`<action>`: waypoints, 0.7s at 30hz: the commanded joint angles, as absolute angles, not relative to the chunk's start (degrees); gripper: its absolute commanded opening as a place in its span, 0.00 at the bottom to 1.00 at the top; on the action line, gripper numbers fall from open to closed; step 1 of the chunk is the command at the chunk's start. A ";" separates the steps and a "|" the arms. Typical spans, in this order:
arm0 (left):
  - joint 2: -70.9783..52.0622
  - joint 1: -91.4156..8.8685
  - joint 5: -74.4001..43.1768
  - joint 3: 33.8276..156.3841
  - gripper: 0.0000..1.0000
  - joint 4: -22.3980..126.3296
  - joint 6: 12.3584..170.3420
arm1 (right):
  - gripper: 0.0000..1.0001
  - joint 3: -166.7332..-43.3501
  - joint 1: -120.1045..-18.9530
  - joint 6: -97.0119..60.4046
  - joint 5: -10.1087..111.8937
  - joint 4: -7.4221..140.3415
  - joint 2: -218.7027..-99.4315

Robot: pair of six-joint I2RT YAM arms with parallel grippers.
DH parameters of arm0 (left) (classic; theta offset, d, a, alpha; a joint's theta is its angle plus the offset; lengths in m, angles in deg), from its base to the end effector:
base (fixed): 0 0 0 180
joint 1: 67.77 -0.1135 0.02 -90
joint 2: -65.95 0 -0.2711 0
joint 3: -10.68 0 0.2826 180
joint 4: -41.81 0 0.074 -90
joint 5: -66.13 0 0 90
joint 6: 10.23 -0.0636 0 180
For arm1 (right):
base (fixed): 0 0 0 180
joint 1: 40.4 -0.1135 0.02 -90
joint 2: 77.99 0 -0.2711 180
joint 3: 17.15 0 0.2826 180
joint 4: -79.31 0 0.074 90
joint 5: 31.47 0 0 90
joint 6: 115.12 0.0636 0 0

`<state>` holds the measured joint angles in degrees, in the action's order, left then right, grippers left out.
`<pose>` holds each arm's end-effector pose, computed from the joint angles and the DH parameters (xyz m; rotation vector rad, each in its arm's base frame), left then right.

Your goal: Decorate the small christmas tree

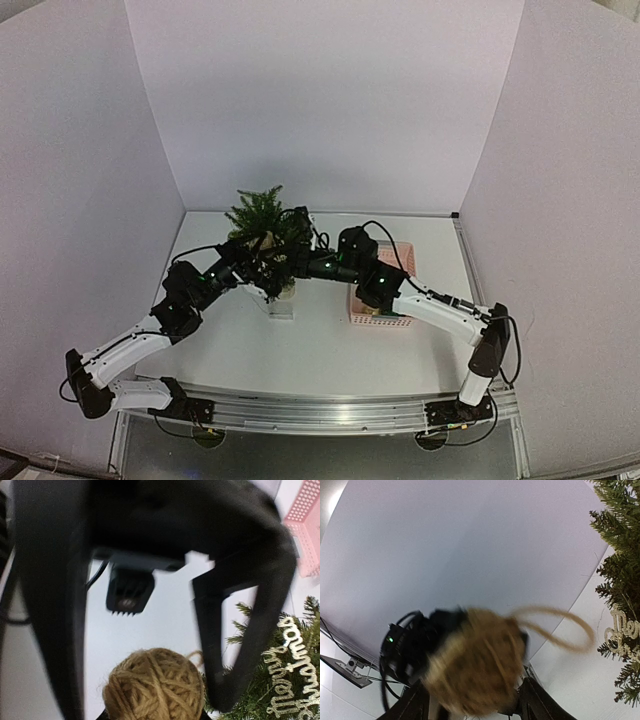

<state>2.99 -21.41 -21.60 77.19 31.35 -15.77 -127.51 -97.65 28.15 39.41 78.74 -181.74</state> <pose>0.2137 -0.2277 0.4058 1.2965 0.4112 0.6998 0.2522 0.4305 0.4235 -0.3833 1.7159 1.7441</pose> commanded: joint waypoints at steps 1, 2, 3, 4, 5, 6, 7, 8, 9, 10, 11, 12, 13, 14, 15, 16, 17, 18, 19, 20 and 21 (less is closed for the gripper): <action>2.70 -21.63 -33.12 96.55 0.00 54.79 15.23 | 0.62 -123.12 -97.20 22.28 39.54 78.87 -174.45; 2.59 -21.63 -32.43 99.46 0.00 61.40 19.93 | 0.62 -122.18 -97.14 21.06 39.23 78.74 -172.99; 2.58 -21.63 -31.35 101.48 0.00 66.35 23.88 | 0.62 -121.14 -97.09 19.36 38.84 78.65 -171.69; 2.43 -21.63 -30.19 103.52 0.00 70.82 27.70 | 0.61 -119.70 -97.09 17.21 38.60 78.57 -170.46; 2.07 -21.65 -28.36 106.00 0.00 75.13 31.81 | 0.60 -118.58 -97.09 15.72 39.00 78.43 -169.01; 1.70 -21.66 -26.52 108.45 0.00 79.42 35.94 | 0.59 -117.47 -97.09 14.23 39.43 78.28 -167.56; 1.38 -21.67 -24.60 110.20 0.00 82.83 40.36 | 0.58 -116.48 -97.05 12.65 40.80 77.81 -166.32; 1.05 -21.68 -22.63 111.74 0.00 85.81 44.42 | 0.58 -115.69 -97.03 11.13 42.31 77.21 -165.18; 0.76 -21.70 -21.16 112.77 0.00 87.96 48.20 | 0.58 -115.27 -97.06 9.66 43.76 76.52 -164.52; 0.44 -21.73 -19.99 113.76 0.00 89.76 51.90 | 0.57 -115.10 -97.08 8.29 44.71 76.07 -164.05; 0.05 -21.78 -18.90 114.80 0.00 91.11 55.29 | 0.57 -115.27 -97.09 7.15 45.06 75.88 -163.68; -0.22 -21.90 -17.86 115.58 0.00 92.00 58.23 | 0.57 -115.75 -97.05 6.41 44.88 75.74 -163.71; -0.45 -22.15 -16.67 116.12 0.00 92.56 61.24 | 0.58 -116.47 -97.03 5.82 44.47 75.47 -163.97; -0.62 -22.45 -15.31 116.54 0.00 92.99 63.95 | 0.58 -117.18 -97.07 5.41 44.23 75.14 -164.37; -0.74 -22.81 -13.85 116.85 0.00 93.28 66.74 | 0.59 -117.89 -97.14 5.12 44.04 74.83 -164.86; -0.74 -23.45 -12.00 116.94 0.00 93.13 69.96 | 0.59 -118.54 -97.16 4.93 43.46 74.76 -165.47; -0.72 -24.20 -9.96 116.95 0.00 92.80 73.09 | 0.60 -119.18 -97.15 4.74 42.72 74.78 -166.11; -0.55 -25.73 -7.20 116.58 0.00 91.89 76.19 | 0.61 -119.60 -97.13 4.57 41.90 74.79 -166.54; -0.46 -27.08 -5.38 116.22 0.00 90.26 80.46 | 0.61 -119.79 -97.11 4.46 41.54 74.84 -166.88; -0.42 -28.91 -3.30 115.81 0.00 88.62 83.99 | 0.62 -119.75 -97.10 4.34 41.58 74.86 -166.87; -0.35 -31.14 -1.17 115.27 0.00 86.75 87.49 | 0.62 -119.47 -97.10 4.07 41.93 74.93 -166.67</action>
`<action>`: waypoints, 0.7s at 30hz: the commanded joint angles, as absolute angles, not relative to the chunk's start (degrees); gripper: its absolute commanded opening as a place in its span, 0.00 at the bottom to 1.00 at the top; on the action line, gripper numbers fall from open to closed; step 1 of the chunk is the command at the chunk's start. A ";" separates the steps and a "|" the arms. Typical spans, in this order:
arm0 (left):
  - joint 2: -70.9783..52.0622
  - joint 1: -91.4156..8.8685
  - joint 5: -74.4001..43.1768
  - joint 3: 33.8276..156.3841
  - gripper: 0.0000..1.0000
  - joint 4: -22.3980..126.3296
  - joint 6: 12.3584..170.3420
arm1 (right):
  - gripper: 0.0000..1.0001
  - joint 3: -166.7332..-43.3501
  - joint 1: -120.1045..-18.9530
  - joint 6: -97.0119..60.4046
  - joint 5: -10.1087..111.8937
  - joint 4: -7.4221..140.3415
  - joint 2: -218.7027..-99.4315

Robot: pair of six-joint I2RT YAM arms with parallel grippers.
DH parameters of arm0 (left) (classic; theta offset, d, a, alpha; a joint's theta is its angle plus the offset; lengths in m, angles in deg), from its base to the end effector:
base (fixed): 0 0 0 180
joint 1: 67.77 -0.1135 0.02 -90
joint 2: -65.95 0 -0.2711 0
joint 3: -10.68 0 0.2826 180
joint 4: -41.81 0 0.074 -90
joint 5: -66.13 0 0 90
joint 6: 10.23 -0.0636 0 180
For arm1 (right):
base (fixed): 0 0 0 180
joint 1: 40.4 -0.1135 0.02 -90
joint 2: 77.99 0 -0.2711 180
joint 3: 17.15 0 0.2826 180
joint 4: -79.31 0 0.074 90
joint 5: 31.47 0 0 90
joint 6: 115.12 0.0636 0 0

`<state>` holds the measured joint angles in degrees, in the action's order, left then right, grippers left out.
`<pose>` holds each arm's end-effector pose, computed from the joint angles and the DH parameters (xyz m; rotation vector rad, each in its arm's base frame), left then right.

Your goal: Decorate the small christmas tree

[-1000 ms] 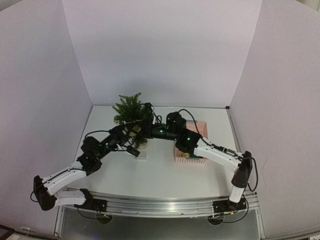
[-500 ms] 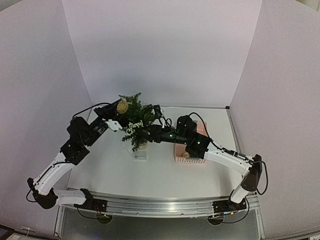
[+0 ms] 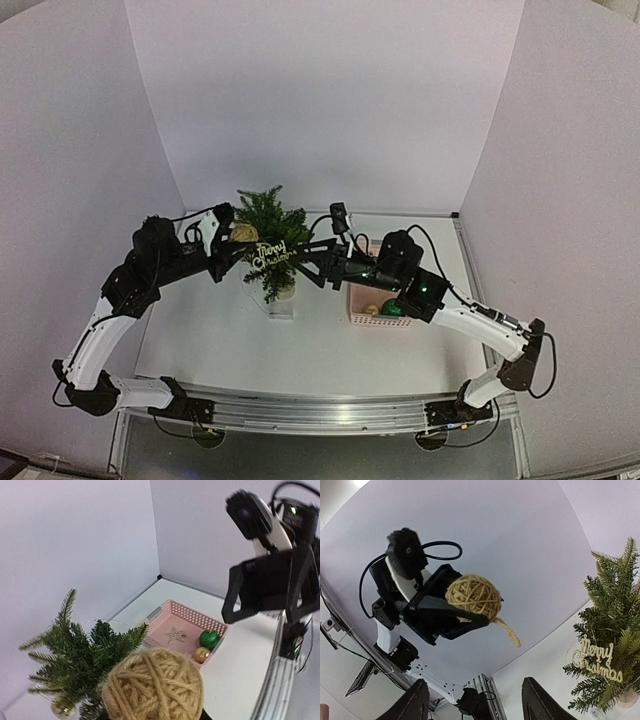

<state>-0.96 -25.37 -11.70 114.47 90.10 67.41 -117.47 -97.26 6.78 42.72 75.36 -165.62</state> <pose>0.1927 -0.1941 0.5055 0.9638 1.5207 -0.5650 0.2141 0.3596 0.4670 -0.5901 1.4849 1.4423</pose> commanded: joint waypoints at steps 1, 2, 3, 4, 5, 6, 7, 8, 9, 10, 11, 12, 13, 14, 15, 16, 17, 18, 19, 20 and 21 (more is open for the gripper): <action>-0.40 -33.23 0.64 114.69 0.00 84.76 90.56 | 0.62 -119.00 -97.09 3.77 42.31 74.97 -166.33; -0.53 -34.72 1.87 114.23 0.00 83.28 92.64 | 0.62 -118.51 -97.06 3.56 42.80 74.98 -165.96; -0.69 -35.61 2.51 113.88 0.00 82.44 93.73 | 0.63 -118.04 -97.03 3.42 43.46 74.96 -165.55; -0.71 -35.76 2.49 113.50 0.00 82.13 94.39 | 0.63 -117.64 -97.06 3.37 44.04 74.94 -165.18; -0.69 -35.91 2.44 113.13 0.00 82.02 95.11 | 0.63 -117.28 -97.07 3.37 44.59 74.93 -164.80; -0.58 -36.08 2.32 112.72 0.00 82.30 96.02 | 0.63 -116.89 -97.06 3.45 45.07 74.95 -164.38; -0.40 -36.48 2.13 111.97 0.00 82.85 97.48 | 0.63 -115.85 -97.01 3.54 45.61 74.96 -163.73; -0.03 -37.15 2.06 111.09 0.00 83.15 99.03 | 0.63 -115.08 -97.03 3.67 46.10 74.97 -163.15; 0.37 -37.80 2.02 110.21 0.00 83.24 100.21 | 0.63 -114.09 -97.04 3.82 46.58 74.97 -162.62; 0.93 -38.69 1.54 109.10 0.00 83.15 101.21 | 0.63 -113.24 -97.08 4.02 47.07 74.97 -162.13; 1.51 -39.70 1.20 108.04 0.00 82.47 102.61 | 0.63 -112.52 -97.06 4.12 47.58 74.97 -161.58; 2.07 -40.89 0.94 106.98 0.00 81.78 104.01 | 0.63 -111.81 -97.05 4.20 48.01 74.97 -161.08; 2.59 -42.57 1.02 105.92 0.00 81.08 105.40 | 0.63 -111.18 -97.07 4.20 48.13 74.97 -160.77; 3.25 -44.16 1.63 104.64 0.00 80.08 107.09 | 0.63 -110.86 -97.08 4.19 48.06 74.97 -160.56; 3.92 -45.77 2.28 103.33 0.00 79.12 108.67 | 0.63 -110.56 -97.08 4.15 47.99 74.97 -160.37; 4.63 -47.47 3.10 101.93 0.00 78.34 109.91 | 0.63 -110.31 -97.04 4.03 47.94 74.97 -160.21; 5.33 -49.00 3.82 100.53 0.00 77.60 110.99 | 0.63 -110.09 -97.03 3.87 47.92 74.97 -160.06; 5.96 -50.09 4.25 99.11 0.00 77.07 111.62 | 0.63 -109.90 -97.07 3.64 47.95 74.97 -159.91; 6.44 -50.99 4.48 97.68 0.00 76.88 112.13 | 0.63 -109.63 -97.06 3.45 47.99 74.96 -159.82; 7.07 -51.67 4.69 96.60 0.00 76.83 112.49 | 0.63 -109.45 -97.04 3.10 48.18 74.89 -159.69; 7.45 -52.69 4.89 95.08 0.00 76.36 113.01 | 0.64 -109.20 -96.94 2.93 48.28 74.87 -159.64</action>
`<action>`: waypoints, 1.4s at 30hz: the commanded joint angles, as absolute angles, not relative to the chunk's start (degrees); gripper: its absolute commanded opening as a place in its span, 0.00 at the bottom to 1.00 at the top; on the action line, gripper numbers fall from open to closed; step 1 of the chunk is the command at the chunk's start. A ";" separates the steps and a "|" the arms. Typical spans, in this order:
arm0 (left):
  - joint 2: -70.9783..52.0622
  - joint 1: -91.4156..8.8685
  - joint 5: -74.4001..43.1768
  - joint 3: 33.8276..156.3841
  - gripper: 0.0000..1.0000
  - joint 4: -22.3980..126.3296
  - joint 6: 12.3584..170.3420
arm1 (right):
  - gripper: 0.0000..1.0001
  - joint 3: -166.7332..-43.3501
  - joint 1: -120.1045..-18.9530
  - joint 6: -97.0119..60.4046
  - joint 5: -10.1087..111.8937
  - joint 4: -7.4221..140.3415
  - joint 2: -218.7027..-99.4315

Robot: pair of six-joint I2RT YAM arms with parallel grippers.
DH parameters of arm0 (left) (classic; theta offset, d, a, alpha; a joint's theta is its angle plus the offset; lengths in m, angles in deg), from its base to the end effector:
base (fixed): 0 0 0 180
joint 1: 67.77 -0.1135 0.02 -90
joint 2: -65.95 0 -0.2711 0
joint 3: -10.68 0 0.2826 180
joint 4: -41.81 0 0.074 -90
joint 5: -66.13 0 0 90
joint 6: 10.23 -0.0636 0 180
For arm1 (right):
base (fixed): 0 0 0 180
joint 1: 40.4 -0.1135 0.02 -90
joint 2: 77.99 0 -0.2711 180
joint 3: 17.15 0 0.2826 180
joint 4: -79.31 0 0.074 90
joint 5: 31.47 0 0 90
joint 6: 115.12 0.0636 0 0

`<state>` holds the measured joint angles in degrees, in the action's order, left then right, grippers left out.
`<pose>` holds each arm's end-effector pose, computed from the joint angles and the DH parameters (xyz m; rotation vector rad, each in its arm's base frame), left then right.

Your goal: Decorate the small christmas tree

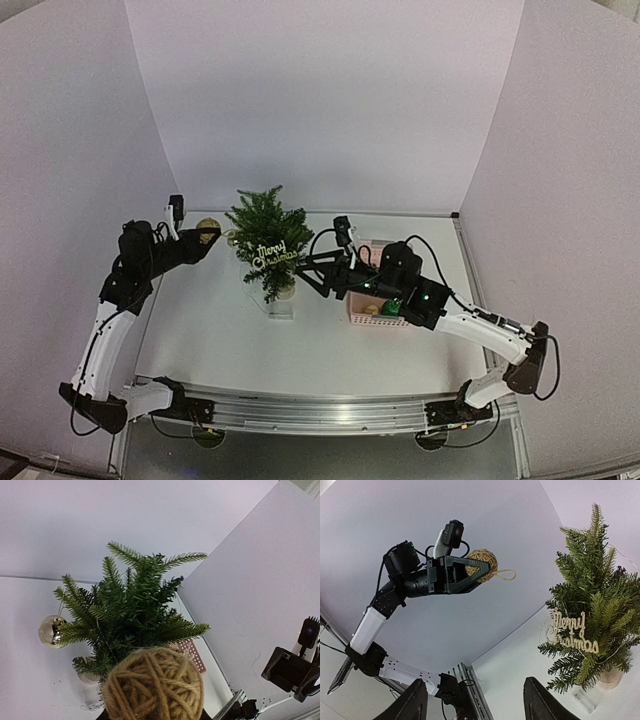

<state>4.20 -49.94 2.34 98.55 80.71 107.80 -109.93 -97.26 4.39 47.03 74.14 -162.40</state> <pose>0.2515 -0.1104 0.4477 0.1779 1.8713 -0.9712 0.2131 0.3496 0.4321 -0.5669 1.5786 1.3295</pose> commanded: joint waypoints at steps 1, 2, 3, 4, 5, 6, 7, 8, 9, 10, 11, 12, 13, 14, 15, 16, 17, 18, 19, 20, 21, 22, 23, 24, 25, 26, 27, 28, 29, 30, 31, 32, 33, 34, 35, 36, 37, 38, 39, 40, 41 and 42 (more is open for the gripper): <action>7.82 -53.56 5.00 93.89 0.00 75.90 113.58 | 0.64 -109.03 -96.80 2.81 48.41 74.81 -159.57; 8.07 -54.65 5.05 92.56 0.00 75.72 114.20 | 0.64 -108.79 -96.54 2.79 48.44 74.79 -159.57; 8.09 -55.62 5.17 91.65 0.00 75.38 115.05 | 0.64 -108.65 -96.21 2.83 48.55 74.74 -159.49; 7.96 -56.56 5.60 90.87 0.00 74.66 115.40 | 0.64 -108.35 -95.93 2.91 48.93 74.58 -159.41; 7.81 -57.44 6.03 90.12 0.00 73.89 115.76 | 0.65 -108.06 -95.61 3.02 49.34 74.40 -159.32; 7.50 -58.01 6.45 89.62 0.00 72.67 116.13 | 0.65 -107.80 -94.96 3.30 50.04 74.11 -159.17; 7.21 -58.59 6.81 89.11 0.00 71.68 116.66 | 0.65 -107.53 -94.25 3.65 50.73 73.77 -159.01; 6.95 -59.16 7.17 88.57 0.00 70.77 117.49 | 0.66 -107.23 -93.47 4.08 51.47 73.31 -158.84; 6.63 -59.74 7.81 87.91 0.00 69.46 118.48 | 0.66 -106.93 -92.67 4.45 52.34 72.69 -158.66; 6.22 -60.56 8.84 87.05 0.00 68.40 119.69 | 0.66 -106.61 -91.64 4.81 53.46 71.88 -158.37; 5.96 -61.20 9.83 86.27 0.00 67.35 120.84 | 0.67 -106.03 -90.90 5.03 55.05 71.51 -158.11; 5.56 -61.49 10.53 85.72 0.00 66.45 121.70 | 0.67 -105.33 -89.92 5.34 56.59 71.38 -157.67; 5.20 -61.70 11.10 85.17 0.00 65.59 122.38 | 0.67 -104.55 -88.90 5.61 57.86 71.30 -157.25; 5.00 -61.82 11.44 84.48 0.00 64.89 122.71 | 0.67 -103.67 -88.07 5.84 58.95 71.19 -156.88; 4.96 -61.86 11.77 83.86 0.00 63.22 122.83 | 0.67 -102.94 -87.31 5.92 60.34 70.98 -156.72; 4.94 -61.89 12.13 83.24 0.00 61.39 122.94 | 0.67 -102.24 -86.53 5.97 61.72 70.77 -156.59; 4.96 -61.99 12.58 82.39 0.00 59.64 123.30 | 0.68 -101.89 -85.97 5.88 62.56 70.46 -156.60; 5.02 -62.21 12.77 81.51 0.00 57.80 124.03 | 0.67 -101.68 -85.44 5.76 63.17 69.99 -156.72; 5.05 -62.52 13.06 80.49 0.00 55.74 125.25 | 0.67 -101.64 -84.85 5.57 63.55 69.58 -156.98; 5.02 -62.92 13.44 79.41 0.00 53.39 126.60 | 0.68 -101.88 -84.34 5.32 63.69 69.23 -157.31; 4.98 -63.35 14.03 78.03 0.00 51.09 127.69 | 0.67 -102.41 -84.03 5.02 63.64 68.79 -157.77; 4.82 -63.60 14.69 76.90 0.00 48.21 128.74 | 0.68 -103.11 -83.71 4.51 63.30 68.10 -158.49; 4.64 -63.68 15.54 76.01 0.00 45.14 129.61 | 0.68 -103.98 -83.42 3.97 62.83 67.43 -159.21; 4.51 -63.68 16.39 75.13 0.00 42.23 130.40 | 0.68 -105.01 -83.18 3.56 62.41 66.59 -159.85; 4.40 -63.67 17.11 74.22 0.00 39.32 131.24 | 0.68 -106.12 -82.95 3.20 62.04 65.50 -160.50; 4.42 -63.66 17.98 72.77 0.00 36.40 132.06 | 0.68 -106.94 -82.74 2.91 61.72 64.58 -161.26; 4.52 -63.65 18.50 71.65 0.00 34.18 132.52 | 0.68 -107.57 -82.45 2.70 61.39 64.06 -161.91; 4.76 -63.66 18.72 70.47 0.00 32.61 132.95 | 0.68 -107.99 -82.07 2.65 60.99 63.68 -162.48; 5.14 -63.69 18.71 68.90 0.00 31.52 133.63 | 0.68 -108.22 -81.60 2.83 60.51 63.24 -163.00; 5.31 -63.65 18.60 67.67 0.00 30.09 134.18 | 0.68 -108.37 -81.35 3.07 60.24 62.96 -163.27; 5.27 -63.64 18.77 66.96 0.00 28.22 134.65 | 0.68 -108.48 -80.78 3.57 59.81 62.65 -163.62; 5.17 -63.59 19.28 66.48 0.00 26.69 134.78 | 0.68 -108.56 -80.38 3.90 59.54 62.37 -163.89; 5.05 -63.48 19.81 66.07 0.00 25.34 134.83 | 0.68 -108.65 -80.05 4.14 59.34 62.00 -164.27; 4.96 -63.41 19.66 65.80 0.00 25.41 134.99 | 0.68 -108.79 -79.87 4.31 59.17 61.70 -164.64; 4.77 -63.38 19.44 65.36 0.00 25.52 135.19 | 0.68 -109.03 -79.71 4.43 59.04 61.43 -165.01; 4.38 -63.40 19.47 65.00 0.00 25.20 135.55 | 0.68 -109.33 -79.62 4.51 58.98 61.26 -165.41; 3.79 -63.39 20.00 64.97 0.00 24.22 136.03 | 0.68 -109.61 -79.60 4.58 58.77 61.15 -165.84; 3.01 -63.19 21.07 65.20 0.00 22.73 136.38 | 0.68 -109.95 -79.60 4.64 57.93 60.96 -166.18; 2.39 -62.94 21.95 65.49 0.00 21.62 136.55 | 0.68 -110.23 -79.60 4.70 57.32 60.80 -166.47; 1.98 -62.61 22.56 65.89 0.00 21.09 136.46 | 0.68 -110.42 -79.60 4.79 57.04 60.69 -166.71; 1.65 -62.23 22.98 66.15 0.00 20.96 136.28 | 0.68 -110.53 -79.60 4.78 56.91 60.57 -166.76; 1.34 -61.83 23.31 66.34 0.00 21.02 136.05 | 0.68 -110.61 -79.61 4.73 56.86 60.45 -166.73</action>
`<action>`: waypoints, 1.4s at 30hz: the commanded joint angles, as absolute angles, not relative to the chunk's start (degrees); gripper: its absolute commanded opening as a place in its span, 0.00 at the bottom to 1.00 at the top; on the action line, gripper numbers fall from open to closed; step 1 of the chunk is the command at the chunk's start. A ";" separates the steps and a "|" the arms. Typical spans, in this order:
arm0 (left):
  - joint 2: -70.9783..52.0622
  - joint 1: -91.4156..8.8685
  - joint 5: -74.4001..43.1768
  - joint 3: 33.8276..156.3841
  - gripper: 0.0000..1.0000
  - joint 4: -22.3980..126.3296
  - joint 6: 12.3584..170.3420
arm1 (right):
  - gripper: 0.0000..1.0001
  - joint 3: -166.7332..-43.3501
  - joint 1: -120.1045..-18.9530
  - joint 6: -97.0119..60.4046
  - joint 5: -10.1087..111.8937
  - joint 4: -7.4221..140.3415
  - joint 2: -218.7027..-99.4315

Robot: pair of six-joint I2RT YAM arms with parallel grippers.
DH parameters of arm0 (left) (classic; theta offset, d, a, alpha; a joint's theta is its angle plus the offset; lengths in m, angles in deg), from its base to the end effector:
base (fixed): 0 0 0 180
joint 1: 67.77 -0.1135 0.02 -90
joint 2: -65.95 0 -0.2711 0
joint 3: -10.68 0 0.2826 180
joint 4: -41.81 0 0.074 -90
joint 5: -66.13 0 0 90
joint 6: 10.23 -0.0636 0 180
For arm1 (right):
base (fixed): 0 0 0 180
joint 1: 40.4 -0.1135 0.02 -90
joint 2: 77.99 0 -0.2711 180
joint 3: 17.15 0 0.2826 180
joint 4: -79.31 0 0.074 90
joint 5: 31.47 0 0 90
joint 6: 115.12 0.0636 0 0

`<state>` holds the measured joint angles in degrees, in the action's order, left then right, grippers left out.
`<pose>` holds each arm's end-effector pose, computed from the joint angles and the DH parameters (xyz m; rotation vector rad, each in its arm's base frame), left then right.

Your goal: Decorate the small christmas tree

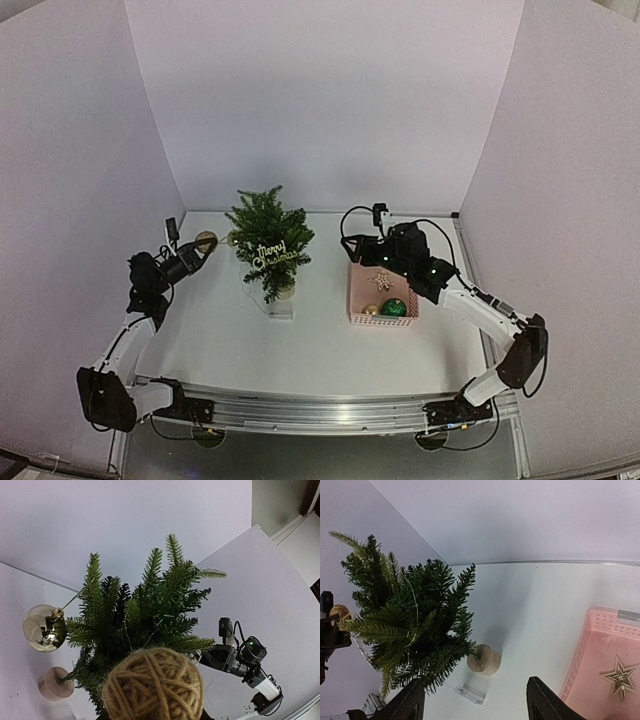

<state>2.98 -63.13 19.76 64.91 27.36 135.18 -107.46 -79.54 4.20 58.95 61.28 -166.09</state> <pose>0.2910 -0.0676 0.3240 -0.0444 1.6677 -1.3724 0.3305 0.2684 0.3578 -0.1598 1.9223 0.8145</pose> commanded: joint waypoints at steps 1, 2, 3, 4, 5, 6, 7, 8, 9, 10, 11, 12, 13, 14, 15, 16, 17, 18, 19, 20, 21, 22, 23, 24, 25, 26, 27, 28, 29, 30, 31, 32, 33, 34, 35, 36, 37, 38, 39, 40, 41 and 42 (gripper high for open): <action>1.02 -61.43 23.44 66.54 0.00 21.56 135.38 | 0.68 -110.60 -79.60 4.71 56.88 60.37 -166.67; 0.70 -61.03 23.32 66.74 0.00 22.74 134.12 | 0.68 -110.46 -79.59 4.74 57.01 60.33 -166.58; 0.47 -60.72 22.85 66.81 0.00 23.72 133.17 | 0.68 -110.25 -79.56 4.70 57.15 60.24 -166.51; 0.22 -60.66 22.53 66.69 0.00 23.84 132.77 | 0.68 -110.09 -79.52 4.69 57.21 60.16 -166.44; -0.12 -60.55 22.81 66.62 0.00 23.32 132.72 | 0.68 -110.07 -79.52 4.70 57.11 60.06 -166.46; -0.48 -60.39 23.08 66.65 0.00 22.91 132.62 | 0.68 -110.06 -79.51 4.72 56.99 59.96 -166.47; -0.89 -60.09 23.31 66.91 0.00 22.82 132.35 | 0.68 -110.08 -79.51 4.76 56.85 59.83 -166.42; -1.11 -59.62 23.47 67.39 0.00 23.29 131.74 | 0.68 -109.97 -79.51 4.70 56.80 59.74 -166.37; -1.32 -59.14 23.53 67.86 0.00 23.97 131.03 | 0.68 -109.83 -79.51 4.66 56.82 59.68 -166.31; -1.58 -58.68 23.36 68.30 0.00 25.03 130.15 | 0.68 -109.64 -79.51 4.68 56.97 59.67 -166.24; -1.75 -58.51 23.00 68.55 0.00 26.42 129.47 | 0.68 -109.40 -79.51 4.62 57.16 59.67 -166.16; -1.89 -58.50 22.96 68.57 0.00 27.09 129.11 | 0.68 -109.29 -79.51 4.51 57.26 59.67 -166.08; -1.91 -58.50 23.21 68.59 0.00 26.93 128.98 | 0.68 -109.27 -79.51 4.45 57.27 59.64 -166.06; -1.84 -58.50 23.62 68.63 0.00 26.46 128.90 | 0.68 -109.28 -79.51 4.43 57.22 59.59 -166.05; -1.47 -58.49 24.45 68.75 0.00 26.17 128.70 | 0.68 -109.30 -79.51 4.36 57.09 59.55 -166.01; -1.05 -58.50 25.27 68.89 0.00 26.17 128.39 | 0.68 -109.31 -79.51 4.30 56.96 59.51 -165.97; -0.46 -58.55 26.04 69.07 0.00 27.13 127.73 | 0.68 -109.32 -79.51 4.21 56.88 59.46 -165.90; 0.12 -58.61 26.81 69.26 0.00 28.10 127.06 | 0.68 -109.32 -79.51 4.13 56.80 59.42 -165.82; 0.72 -58.67 26.66 69.49 0.00 30.95 125.37 | 0.68 -109.23 -79.51 4.09 56.89 59.41 -165.67; 1.08 -58.69 26.32 69.55 0.00 32.19 124.62 | 0.68 -109.11 -79.51 4.08 56.97 59.41 -165.58; 1.21 -58.70 26.12 69.52 0.00 32.63 124.42 | 0.68 -109.04 -79.51 4.05 57.06 59.41 -165.52; 1.09 -58.73 26.19 69.44 0.00 32.40 124.73 | 0.68 -109.04 -79.51 4.04 57.09 59.41 -165.51; 1.10 -58.81 26.19 69.40 0.00 32.34 124.91 | 0.68 -109.05 -79.51 4.10 56.99 59.41 -165.57; 1.25 -59.00 26.19 69.29 0.00 32.27 125.10 | 0.68 -109.16 -79.51 4.17 56.79 59.42 -165.62; 1.56 -59.31 26.24 69.12 0.00 32.20 125.28 | 0.68 -109.36 -79.51 4.22 56.51 59.44 -165.67; 1.88 -59.61 26.42 69.09 0.00 32.28 125.32 | 0.68 -109.52 -79.51 4.21 56.29 59.40 -165.67; 2.23 -59.96 26.69 69.16 0.00 32.55 125.25 | 0.68 -109.70 -79.51 4.16 56.10 59.33 -165.61; 2.58 -60.51 27.16 69.54 0.00 33.20 125.15 | 0.68 -109.81 -79.51 4.11 56.08 59.32 -165.54; 3.10 -61.16 27.50 70.09 0.00 34.55 124.88 | 0.68 -109.82 -79.51 4.09 56.11 59.32 -165.46; 3.70 -61.94 27.84 70.71 0.00 36.35 124.37 | 0.68 -109.80 -79.52 4.13 56.15 59.32 -165.43; 4.24 -62.79 28.17 71.32 0.00 38.18 123.83 | 0.68 -109.80 -79.52 4.10 56.17 59.32 -165.43; 4.71 -63.59 28.51 71.77 0.00 39.75 123.37 | 0.68 -109.88 -79.51 4.05 56.14 59.32 -165.50; 5.14 -64.19 28.91 72.07 0.00 41.24 122.87 | 0.68 -110.04 -79.52 4.04 56.06 59.32 -165.69; 5.48 -64.61 29.25 72.35 0.00 42.77 122.23 | 0.68 -110.26 -79.53 4.01 55.88 59.32 -165.95; 5.67 -64.67 29.30 72.44 0.00 43.77 121.59 | 0.68 -110.53 -79.52 3.91 55.60 59.32 -166.20; 5.55 -64.71 29.32 72.37 0.00 44.09 121.37 | 0.68 -110.83 -79.51 3.78 55.32 59.32 -166.43; 5.19 -64.76 29.31 72.24 0.00 43.84 121.52 | 0.68 -111.12 -79.51 3.68 54.98 59.32 -166.67; 4.34 -64.75 29.42 72.13 0.00 42.96 122.09 | 0.68 -111.22 -79.50 3.54 54.84 59.29 -166.85; 3.49 -64.75 29.41 71.97 0.00 41.54 122.87 | 0.68 -111.30 -79.50 3.43 54.78 59.29 -167.03; 2.65 -64.75 29.26 71.73 0.00 39.52 123.87 | 0.68 -111.36 -79.51 3.37 54.80 59.32 -167.20; 1.63 -64.63 28.98 71.34 0.00 37.12 125.44 | 0.68 -111.40 -79.50 3.34 54.74 59.32 -167.31; 0.86 -64.52 28.54 70.80 0.00 33.91 126.70 | 0.68 -111.52 -79.48 3.29 54.68 59.32 -167.44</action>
<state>3.68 -64.56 28.22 69.85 41.17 123.46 -108.86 -79.56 4.04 55.76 58.89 -166.71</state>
